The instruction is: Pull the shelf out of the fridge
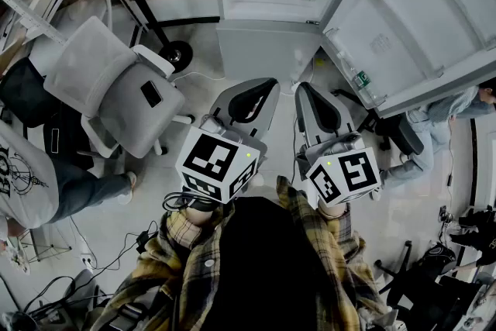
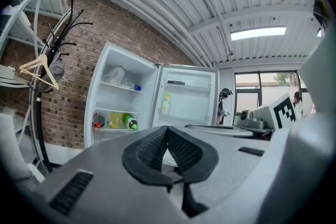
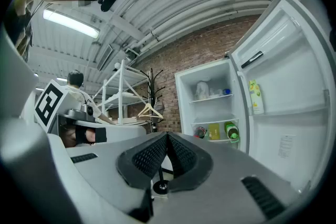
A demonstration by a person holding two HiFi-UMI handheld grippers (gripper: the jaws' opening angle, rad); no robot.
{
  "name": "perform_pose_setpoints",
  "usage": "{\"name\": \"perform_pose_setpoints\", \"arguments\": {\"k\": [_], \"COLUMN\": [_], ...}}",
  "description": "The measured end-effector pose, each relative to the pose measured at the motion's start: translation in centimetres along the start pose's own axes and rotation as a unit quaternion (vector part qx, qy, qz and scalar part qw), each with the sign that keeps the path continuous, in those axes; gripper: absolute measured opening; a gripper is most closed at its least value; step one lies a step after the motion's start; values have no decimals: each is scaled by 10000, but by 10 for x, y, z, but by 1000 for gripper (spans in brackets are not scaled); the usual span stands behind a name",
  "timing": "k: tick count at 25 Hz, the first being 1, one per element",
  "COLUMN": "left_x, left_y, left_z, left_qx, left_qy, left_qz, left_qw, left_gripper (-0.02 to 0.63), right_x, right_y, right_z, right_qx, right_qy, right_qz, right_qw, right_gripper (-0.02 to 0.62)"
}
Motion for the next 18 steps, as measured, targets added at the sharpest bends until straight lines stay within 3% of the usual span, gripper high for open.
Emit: {"name": "perform_pose_setpoints", "arguments": {"k": [18], "left_x": [-5], "left_y": [-7], "left_z": [29], "left_qx": [255], "left_qy": [27], "left_qz": [80], "left_qw": [9996], "left_gripper": [5], "right_x": [-2], "right_y": [25], "right_z": [19], "right_qx": [190], "right_qy": [-70], "right_qz": [29], "right_qw": [9998], "right_gripper": [18]}}
Point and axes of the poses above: the fingertips, and each gripper's own axes: y backward along the fingers, z to its right, x out of its top, the point moved 8 cm from there along y, backward along the fingers, and after that the axes turned 2 degrees about -x, right-handed, at the moved point
